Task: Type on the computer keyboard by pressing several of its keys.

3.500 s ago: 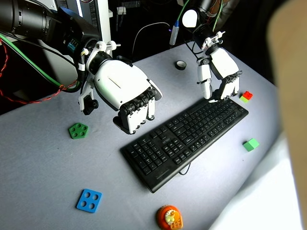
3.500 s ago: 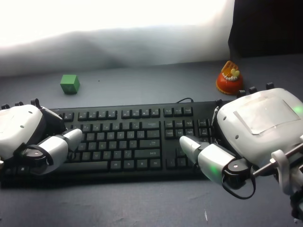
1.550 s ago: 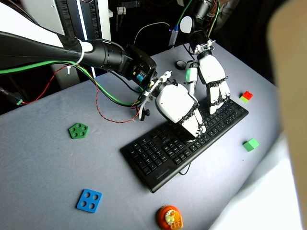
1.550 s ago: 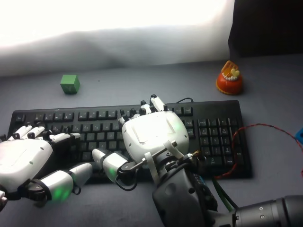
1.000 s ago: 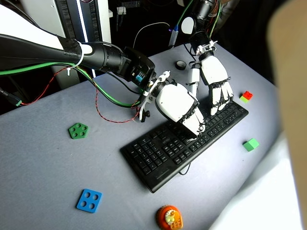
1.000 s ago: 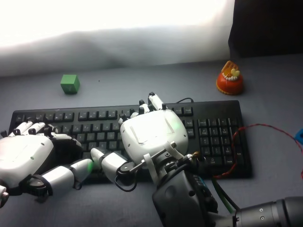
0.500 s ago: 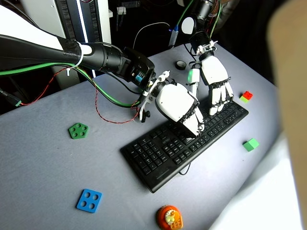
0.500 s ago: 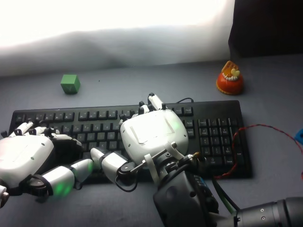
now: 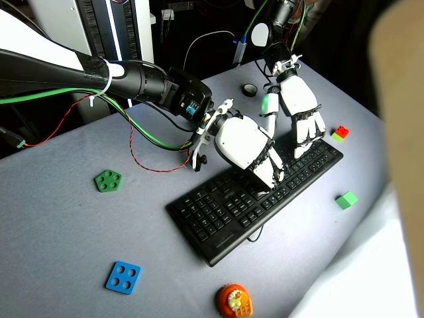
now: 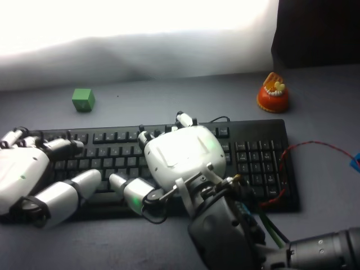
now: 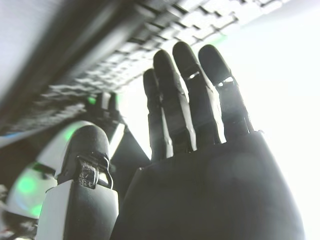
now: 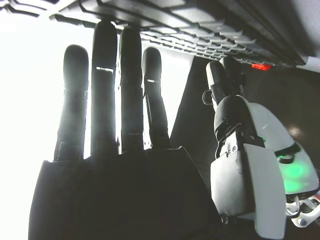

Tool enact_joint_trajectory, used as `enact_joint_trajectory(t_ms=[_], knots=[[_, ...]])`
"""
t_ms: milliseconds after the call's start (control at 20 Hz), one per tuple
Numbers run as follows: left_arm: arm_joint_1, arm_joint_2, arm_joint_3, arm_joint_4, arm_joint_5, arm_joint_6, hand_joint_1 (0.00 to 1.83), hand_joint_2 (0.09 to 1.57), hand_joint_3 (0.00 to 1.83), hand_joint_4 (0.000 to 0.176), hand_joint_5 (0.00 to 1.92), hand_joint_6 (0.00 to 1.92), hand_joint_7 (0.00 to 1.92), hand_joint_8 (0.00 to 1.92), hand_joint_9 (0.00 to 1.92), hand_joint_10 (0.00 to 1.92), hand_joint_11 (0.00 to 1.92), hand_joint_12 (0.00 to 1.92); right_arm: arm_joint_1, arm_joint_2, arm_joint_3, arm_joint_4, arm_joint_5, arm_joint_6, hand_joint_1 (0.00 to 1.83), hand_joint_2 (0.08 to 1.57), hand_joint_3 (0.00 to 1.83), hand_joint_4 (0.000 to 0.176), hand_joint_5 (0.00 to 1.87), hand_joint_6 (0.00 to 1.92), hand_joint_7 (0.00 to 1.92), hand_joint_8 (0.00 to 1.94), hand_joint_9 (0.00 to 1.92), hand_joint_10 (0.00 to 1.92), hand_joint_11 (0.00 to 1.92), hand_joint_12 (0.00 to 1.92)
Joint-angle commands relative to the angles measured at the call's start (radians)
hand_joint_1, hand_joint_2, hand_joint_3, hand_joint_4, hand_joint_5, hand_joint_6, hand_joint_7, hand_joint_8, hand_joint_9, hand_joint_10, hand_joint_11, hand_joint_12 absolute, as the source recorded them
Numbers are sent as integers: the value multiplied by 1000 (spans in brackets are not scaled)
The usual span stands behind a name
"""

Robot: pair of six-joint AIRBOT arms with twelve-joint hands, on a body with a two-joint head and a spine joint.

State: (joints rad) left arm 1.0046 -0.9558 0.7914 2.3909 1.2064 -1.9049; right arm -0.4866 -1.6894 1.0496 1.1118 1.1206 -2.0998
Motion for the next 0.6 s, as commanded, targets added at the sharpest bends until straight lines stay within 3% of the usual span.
enact_joint_trajectory(t_ms=[0,100,550], knots=[[1,0,8,77,155,-10,109,1365,0,0,442,205,574,1,296,693,0,1509,8,10,-4,-66,57,-4,0,1207,1,0,431,452,764,19,560,900,185,1645],[10,-22,23,123,172,-22,126,1360,0,0,449,215,585,5,301,697,0,1513,23,39,-30,-66,62,-6,0,1208,1,0,435,451,758,16,562,899,192,1646],[9,-94,78,127,192,-15,119,1363,0,0,402,227,567,1,276,658,0,1428,64,170,-132,-70,37,-7,0,1208,1,0,448,420,778,16,574,870,188,1625]])
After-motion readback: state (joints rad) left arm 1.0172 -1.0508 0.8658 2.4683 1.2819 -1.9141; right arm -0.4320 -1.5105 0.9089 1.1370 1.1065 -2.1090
